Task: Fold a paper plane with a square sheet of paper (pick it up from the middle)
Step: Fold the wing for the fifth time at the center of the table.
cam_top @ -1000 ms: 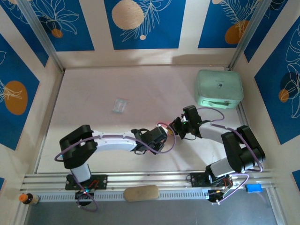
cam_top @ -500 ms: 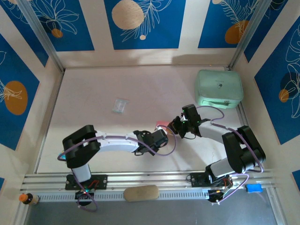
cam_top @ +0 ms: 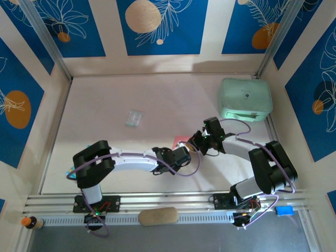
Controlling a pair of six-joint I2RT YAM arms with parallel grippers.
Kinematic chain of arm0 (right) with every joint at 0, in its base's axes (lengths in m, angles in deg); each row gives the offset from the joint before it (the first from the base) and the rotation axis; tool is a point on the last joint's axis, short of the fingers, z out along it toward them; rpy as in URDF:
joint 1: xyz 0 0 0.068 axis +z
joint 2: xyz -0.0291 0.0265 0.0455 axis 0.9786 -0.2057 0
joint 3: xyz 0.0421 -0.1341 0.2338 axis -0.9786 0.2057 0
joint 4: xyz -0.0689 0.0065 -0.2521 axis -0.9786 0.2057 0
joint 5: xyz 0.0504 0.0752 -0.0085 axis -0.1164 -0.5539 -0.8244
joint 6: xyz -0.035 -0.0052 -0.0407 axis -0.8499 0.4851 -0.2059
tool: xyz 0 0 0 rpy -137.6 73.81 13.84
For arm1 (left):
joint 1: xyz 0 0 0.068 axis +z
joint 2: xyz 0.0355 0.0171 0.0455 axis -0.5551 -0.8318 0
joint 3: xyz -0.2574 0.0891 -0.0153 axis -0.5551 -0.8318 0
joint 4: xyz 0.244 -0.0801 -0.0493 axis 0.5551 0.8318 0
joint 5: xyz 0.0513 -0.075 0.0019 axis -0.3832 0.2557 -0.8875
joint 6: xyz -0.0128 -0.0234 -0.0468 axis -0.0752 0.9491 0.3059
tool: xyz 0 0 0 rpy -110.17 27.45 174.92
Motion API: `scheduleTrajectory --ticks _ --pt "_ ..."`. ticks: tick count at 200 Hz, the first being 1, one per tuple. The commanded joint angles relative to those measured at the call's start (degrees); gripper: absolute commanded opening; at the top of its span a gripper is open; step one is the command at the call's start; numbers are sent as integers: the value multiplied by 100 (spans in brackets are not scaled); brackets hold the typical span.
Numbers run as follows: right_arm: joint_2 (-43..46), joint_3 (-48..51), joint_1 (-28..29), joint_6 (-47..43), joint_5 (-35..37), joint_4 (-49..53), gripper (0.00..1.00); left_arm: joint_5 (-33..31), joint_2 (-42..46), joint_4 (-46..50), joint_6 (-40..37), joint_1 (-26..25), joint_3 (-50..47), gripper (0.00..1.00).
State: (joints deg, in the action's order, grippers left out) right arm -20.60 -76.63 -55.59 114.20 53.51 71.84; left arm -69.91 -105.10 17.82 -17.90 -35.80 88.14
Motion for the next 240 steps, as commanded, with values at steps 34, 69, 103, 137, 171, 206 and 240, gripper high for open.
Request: scheduleTrajectory --ticks 34,69,103,137,171,206,240 --pt "5 -159 31 -74 12 139 0 -128 -35 132 -58 -36 128 22" --pt "-8 -148 35 -82 13 149 0 -99 0 76 -59 -36 94 15" --pt "8 -168 36 -124 -11 154 0 -72 -33 46 -32 -38 65 7" --pt "190 -357 22 -479 124 545 8 -18 -20 -108 78 -27 -46 0" --pt "629 -515 -85 -956 533 1201 29 212 17 -311 155 7 -140 0" --pt "1182 -498 -219 -1296 859 1580 36 996 158 -1057 409 218 -540 0" --pt "1675 -246 -140 -1691 1215 1282 34 1879 228 -1816 596 501 -921 0"
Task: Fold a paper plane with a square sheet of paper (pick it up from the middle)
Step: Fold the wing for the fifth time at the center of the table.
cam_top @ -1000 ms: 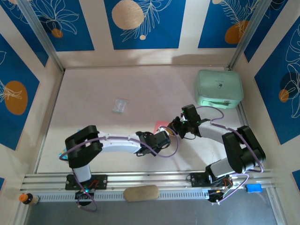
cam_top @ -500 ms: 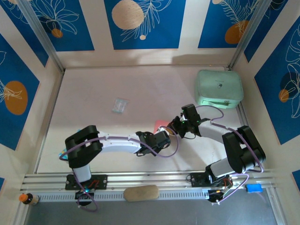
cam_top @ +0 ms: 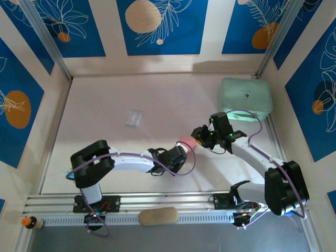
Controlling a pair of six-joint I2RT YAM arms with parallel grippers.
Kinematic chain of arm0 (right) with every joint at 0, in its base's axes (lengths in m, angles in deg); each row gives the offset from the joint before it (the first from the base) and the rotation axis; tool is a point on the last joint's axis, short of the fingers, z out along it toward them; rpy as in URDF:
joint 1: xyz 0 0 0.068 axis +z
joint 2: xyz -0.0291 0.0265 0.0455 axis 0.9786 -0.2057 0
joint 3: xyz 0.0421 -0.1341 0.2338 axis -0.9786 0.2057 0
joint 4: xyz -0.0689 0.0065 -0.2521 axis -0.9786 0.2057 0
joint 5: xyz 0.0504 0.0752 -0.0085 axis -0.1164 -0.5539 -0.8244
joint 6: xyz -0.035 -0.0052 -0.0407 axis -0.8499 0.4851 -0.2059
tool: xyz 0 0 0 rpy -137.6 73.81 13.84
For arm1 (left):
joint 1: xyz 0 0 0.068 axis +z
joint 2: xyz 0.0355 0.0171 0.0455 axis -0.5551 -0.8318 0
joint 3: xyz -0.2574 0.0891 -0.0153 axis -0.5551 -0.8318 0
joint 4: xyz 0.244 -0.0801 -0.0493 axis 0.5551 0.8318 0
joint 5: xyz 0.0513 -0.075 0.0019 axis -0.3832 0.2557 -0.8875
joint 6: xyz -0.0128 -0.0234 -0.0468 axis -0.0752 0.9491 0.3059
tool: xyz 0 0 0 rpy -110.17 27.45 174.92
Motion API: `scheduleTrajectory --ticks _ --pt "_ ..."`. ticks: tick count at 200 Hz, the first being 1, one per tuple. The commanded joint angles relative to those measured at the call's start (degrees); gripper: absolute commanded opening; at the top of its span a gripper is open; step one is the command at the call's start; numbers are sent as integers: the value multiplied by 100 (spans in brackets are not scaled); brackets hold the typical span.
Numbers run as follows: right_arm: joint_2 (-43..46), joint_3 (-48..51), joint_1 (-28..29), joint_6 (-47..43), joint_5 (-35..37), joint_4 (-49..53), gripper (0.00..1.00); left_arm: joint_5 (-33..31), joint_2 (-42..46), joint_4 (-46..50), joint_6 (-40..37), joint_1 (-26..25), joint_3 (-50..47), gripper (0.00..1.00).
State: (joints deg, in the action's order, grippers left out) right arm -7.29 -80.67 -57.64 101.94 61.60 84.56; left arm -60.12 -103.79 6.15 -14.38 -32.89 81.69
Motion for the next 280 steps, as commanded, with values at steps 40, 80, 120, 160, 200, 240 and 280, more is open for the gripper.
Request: scheduleTrajectory --ticks 40,80,120,160,200,240,280 --pt "1109 702 205 -775 846 -461 34 1715 30 -1316 512 500 -582 0" --pt "1112 827 92 -938 138 -574 32 2472 -225 -1795 797 749 -649 0" --pt "930 953 52 -1052 -611 -710 23 2828 -416 -1999 1042 914 -693 0" --pt "793 1245 51 -1019 -1104 -936 14 3267 -593 -2285 1319 1101 -754 0" --pt "1074 1511 49 -979 -1112 -900 13 3544 -751 -2348 1511 1242 -711 0" --pt "701 1521 -17 -1090 -1522 -1070 12 3757 -803 -2493 1697 1349 -729 0" --pt "-240 1272 98 -1150 -1965 -1614 8 3966 -895 -2688 1838 1429 -756 0"
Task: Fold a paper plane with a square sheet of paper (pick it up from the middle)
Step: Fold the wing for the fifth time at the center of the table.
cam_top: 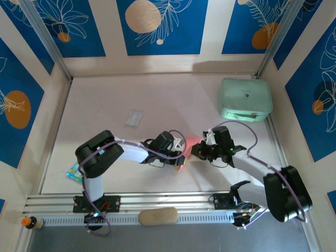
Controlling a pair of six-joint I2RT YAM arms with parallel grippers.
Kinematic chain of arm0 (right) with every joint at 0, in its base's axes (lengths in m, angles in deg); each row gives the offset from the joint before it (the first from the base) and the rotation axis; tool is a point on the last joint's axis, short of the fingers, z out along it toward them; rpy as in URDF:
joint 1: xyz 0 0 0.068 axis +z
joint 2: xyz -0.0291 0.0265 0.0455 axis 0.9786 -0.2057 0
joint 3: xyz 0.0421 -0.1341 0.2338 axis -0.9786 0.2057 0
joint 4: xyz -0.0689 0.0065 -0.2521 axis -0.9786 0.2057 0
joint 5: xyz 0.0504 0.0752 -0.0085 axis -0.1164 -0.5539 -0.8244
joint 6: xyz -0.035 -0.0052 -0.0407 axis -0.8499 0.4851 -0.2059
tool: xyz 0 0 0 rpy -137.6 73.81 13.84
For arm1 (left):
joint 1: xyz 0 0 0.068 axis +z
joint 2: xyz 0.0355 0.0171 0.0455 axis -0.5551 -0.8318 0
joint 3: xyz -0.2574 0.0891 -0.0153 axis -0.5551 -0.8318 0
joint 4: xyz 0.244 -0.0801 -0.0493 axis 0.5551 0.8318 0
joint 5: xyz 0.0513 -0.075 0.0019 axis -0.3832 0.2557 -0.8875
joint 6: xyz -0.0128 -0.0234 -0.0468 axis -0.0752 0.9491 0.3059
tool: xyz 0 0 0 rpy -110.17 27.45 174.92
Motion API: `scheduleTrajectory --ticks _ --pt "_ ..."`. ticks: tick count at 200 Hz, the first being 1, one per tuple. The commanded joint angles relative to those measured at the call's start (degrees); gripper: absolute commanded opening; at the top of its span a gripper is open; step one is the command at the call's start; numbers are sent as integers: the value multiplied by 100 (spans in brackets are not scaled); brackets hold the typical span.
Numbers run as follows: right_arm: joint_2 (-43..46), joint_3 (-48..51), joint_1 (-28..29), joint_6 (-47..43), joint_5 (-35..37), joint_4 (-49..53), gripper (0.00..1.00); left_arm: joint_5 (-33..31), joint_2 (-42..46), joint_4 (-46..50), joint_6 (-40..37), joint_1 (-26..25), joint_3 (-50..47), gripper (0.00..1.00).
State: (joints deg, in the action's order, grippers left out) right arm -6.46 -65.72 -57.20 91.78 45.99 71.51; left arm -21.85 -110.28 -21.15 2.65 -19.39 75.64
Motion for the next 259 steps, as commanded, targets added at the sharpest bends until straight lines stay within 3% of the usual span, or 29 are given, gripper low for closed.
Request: scheduleTrajectory --ticks 1,103,259 --pt "-334 -229 57 -138 -400 -313 8 139 -251 39 145 80 -154 0" --pt "-1401 -457 -179 -147 -253 -778 8 384 -413 -151 278 142 -140 0" --pt "-1756 -535 -405 -242 -355 -925 7 283 -331 -607 553 203 -460 0"
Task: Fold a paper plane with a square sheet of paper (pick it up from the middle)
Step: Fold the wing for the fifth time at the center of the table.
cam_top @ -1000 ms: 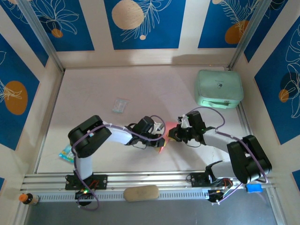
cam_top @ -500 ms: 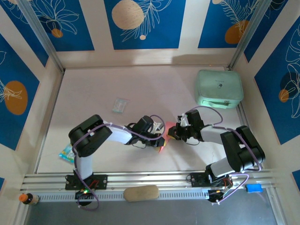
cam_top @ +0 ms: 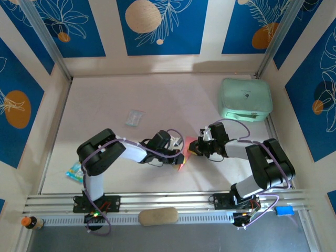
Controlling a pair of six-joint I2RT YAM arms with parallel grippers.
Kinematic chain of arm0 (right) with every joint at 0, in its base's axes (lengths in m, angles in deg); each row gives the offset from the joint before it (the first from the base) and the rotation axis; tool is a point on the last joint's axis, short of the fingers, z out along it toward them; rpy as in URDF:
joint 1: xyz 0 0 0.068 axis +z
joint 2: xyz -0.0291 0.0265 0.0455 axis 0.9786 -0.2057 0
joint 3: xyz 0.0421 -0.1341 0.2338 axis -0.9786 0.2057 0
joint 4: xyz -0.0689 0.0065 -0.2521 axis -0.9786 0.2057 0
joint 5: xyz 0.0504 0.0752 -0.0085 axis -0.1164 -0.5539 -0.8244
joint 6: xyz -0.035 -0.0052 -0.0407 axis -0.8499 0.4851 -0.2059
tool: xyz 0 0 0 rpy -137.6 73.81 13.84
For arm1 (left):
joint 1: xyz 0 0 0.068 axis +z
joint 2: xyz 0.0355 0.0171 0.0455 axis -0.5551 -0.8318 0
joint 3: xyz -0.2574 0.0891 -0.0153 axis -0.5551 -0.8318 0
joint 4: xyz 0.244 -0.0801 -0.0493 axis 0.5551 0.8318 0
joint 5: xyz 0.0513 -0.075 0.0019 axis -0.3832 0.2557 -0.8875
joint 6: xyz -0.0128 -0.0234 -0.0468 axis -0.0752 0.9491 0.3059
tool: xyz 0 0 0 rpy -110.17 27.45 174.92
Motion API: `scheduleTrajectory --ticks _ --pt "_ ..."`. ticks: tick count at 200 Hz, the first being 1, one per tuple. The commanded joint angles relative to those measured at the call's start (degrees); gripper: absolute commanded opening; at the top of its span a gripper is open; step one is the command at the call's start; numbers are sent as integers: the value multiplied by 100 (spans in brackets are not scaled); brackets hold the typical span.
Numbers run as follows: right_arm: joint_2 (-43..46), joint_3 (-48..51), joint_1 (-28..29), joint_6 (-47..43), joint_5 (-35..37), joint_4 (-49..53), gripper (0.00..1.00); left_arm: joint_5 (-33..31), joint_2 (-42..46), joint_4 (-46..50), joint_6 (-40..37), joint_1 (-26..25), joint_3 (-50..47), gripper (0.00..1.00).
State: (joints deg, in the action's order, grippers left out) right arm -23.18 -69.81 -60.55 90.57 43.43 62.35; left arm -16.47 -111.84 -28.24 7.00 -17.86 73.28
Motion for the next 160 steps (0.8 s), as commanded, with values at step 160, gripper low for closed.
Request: scheduleTrajectory --ticks 160 --pt "-559 -326 -108 -162 -224 -62 7 -151 -368 130 334 162 -212 0"
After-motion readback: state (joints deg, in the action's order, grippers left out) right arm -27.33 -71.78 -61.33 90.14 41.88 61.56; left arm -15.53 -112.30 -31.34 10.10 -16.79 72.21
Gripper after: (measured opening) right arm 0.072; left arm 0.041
